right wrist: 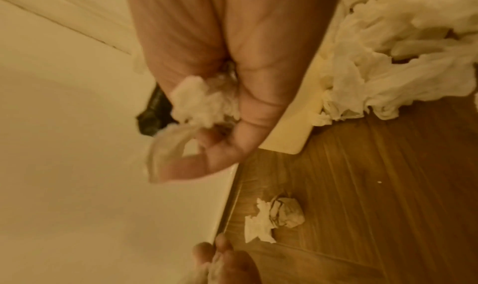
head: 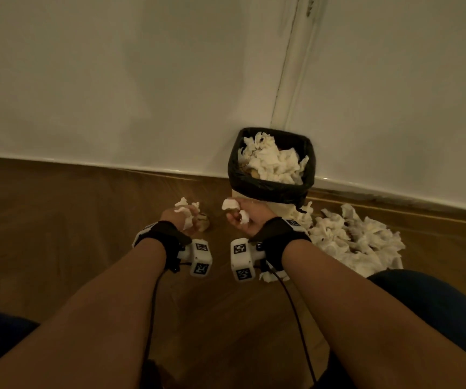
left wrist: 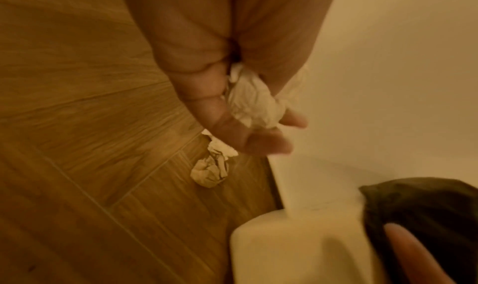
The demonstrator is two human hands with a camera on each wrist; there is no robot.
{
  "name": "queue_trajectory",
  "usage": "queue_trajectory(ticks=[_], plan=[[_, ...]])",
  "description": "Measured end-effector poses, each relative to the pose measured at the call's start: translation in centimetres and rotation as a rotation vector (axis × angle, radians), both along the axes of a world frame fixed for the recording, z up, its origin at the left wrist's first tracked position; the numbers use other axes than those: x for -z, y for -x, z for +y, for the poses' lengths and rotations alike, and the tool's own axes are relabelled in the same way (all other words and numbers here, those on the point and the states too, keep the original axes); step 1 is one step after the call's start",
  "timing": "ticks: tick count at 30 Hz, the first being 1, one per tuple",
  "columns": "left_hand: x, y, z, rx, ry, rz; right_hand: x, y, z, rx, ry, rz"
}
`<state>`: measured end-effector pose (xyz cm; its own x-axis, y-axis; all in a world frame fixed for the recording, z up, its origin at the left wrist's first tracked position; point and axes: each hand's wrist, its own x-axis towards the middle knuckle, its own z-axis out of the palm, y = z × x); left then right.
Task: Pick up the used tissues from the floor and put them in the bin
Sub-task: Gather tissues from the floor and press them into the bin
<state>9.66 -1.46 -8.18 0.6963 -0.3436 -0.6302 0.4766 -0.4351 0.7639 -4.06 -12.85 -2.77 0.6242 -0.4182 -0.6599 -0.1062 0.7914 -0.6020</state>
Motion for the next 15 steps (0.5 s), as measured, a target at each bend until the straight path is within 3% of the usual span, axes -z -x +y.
queue_trajectory(ticks=[2, 3, 6, 9, 15], plan=[[-2.1, 0.9, -0.4, 0.01, -0.053, -0.005, -1.6, 0.5, 0.1, 0.008, 0.028, 0.011], [-2.8, 1.3, -0.4, 0.057, -0.094, -0.129, -2.5, 0.8, 0.2, 0.005, 0.059, 0.012], [-6.1, 2.5, -0.5, -0.115, 0.142, 0.008, -5.2, 2.2, 0.5, 0.015, 0.151, 0.001], [-8.8, 4.1, -0.9, -0.19, 0.226, -0.052, -8.1, 3.5, 1.1, 0.1, 0.207, -0.04], [-14.4, 7.3, -1.8, -0.069, 0.264, -0.278, -12.9, 6.3, 2.1, 0.181, 0.176, -0.26]])
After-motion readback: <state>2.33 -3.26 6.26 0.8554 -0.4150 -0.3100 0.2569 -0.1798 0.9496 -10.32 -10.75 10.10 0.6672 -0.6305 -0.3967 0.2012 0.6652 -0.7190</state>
